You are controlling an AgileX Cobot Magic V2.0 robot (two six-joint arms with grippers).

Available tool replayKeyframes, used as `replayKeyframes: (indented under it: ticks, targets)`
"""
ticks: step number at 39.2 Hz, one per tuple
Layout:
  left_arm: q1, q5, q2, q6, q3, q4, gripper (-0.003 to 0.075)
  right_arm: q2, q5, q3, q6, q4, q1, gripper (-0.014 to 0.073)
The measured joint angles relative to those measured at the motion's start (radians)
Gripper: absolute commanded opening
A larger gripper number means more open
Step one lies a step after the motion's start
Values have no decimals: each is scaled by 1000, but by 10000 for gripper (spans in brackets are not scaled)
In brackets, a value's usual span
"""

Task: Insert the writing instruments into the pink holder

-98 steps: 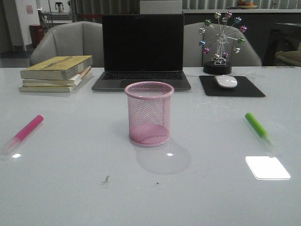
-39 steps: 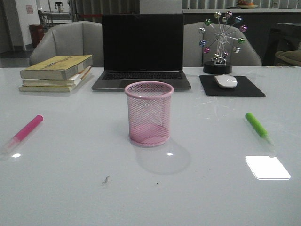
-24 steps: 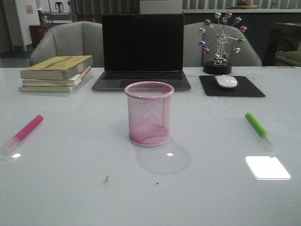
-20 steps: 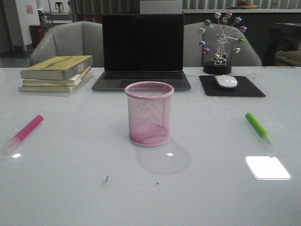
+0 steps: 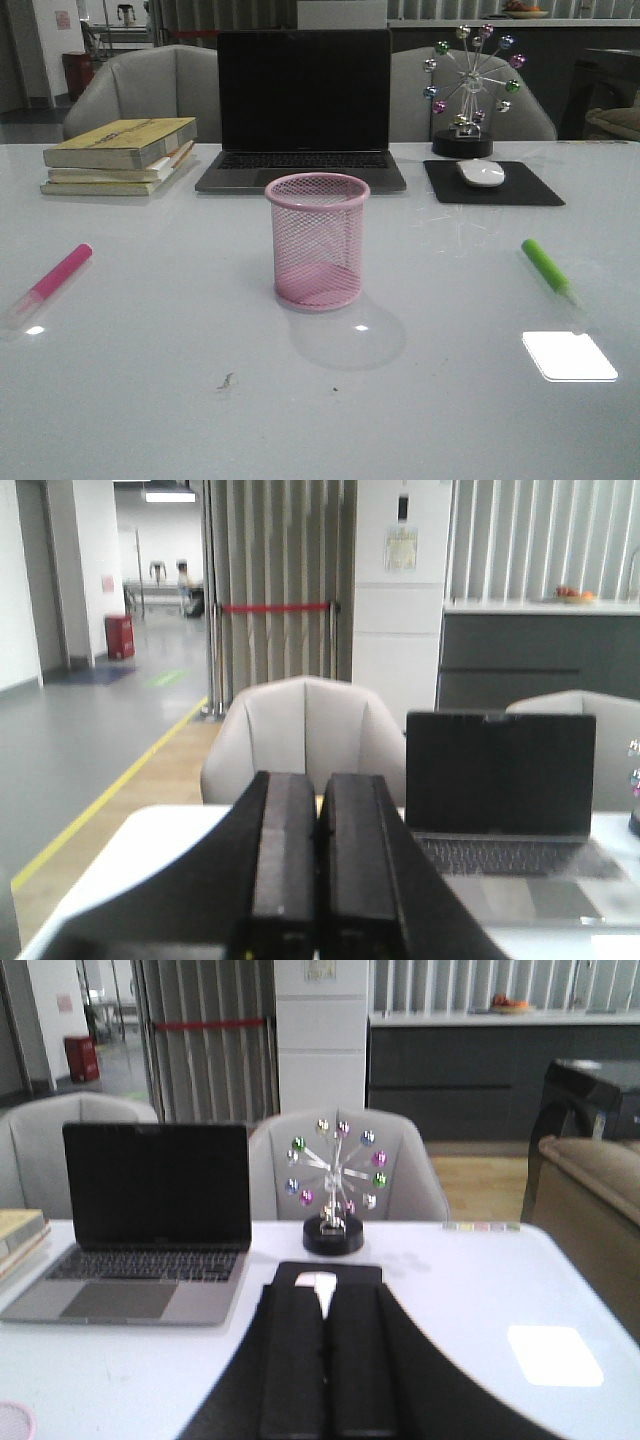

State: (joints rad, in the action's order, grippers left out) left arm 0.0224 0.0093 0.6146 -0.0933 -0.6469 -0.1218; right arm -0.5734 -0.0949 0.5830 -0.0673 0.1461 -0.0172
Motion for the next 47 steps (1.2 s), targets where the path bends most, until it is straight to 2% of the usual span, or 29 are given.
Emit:
replayKeyframes:
  ticks: [5,8,11,17,20,24,35,42,47]
  targets:
    - [0,29,75,0,-2,-3,92,-56,-20,0,0,0,0,52]
    - [0,41,107,0,-2,-17,110,-86,-31,0,0,0,0,93]
    - [0,44,124,0,-2,-36,162,-107,-42,0,0,0,0,215]
    - [0,49,143,0,-2,-49,370,-148,-46,0,0,0,0,517]
    - [0,57,143,0,-2,-49,454,-166,-46,0,0,0,0,584]
    - [0,62,143,0,-2,-49,471,-184,-46,0,0,0,0,582]
    - [0,62,143,0,-2,-51,403,-206,-51,0,0,1,0,582]
    - [0,62,143,0,-2,-51,363,-280,-236,65,0,2,7,582]
    - [0,62,143,0,-2,-51,362,-373,-355,156,0,2,24,582]
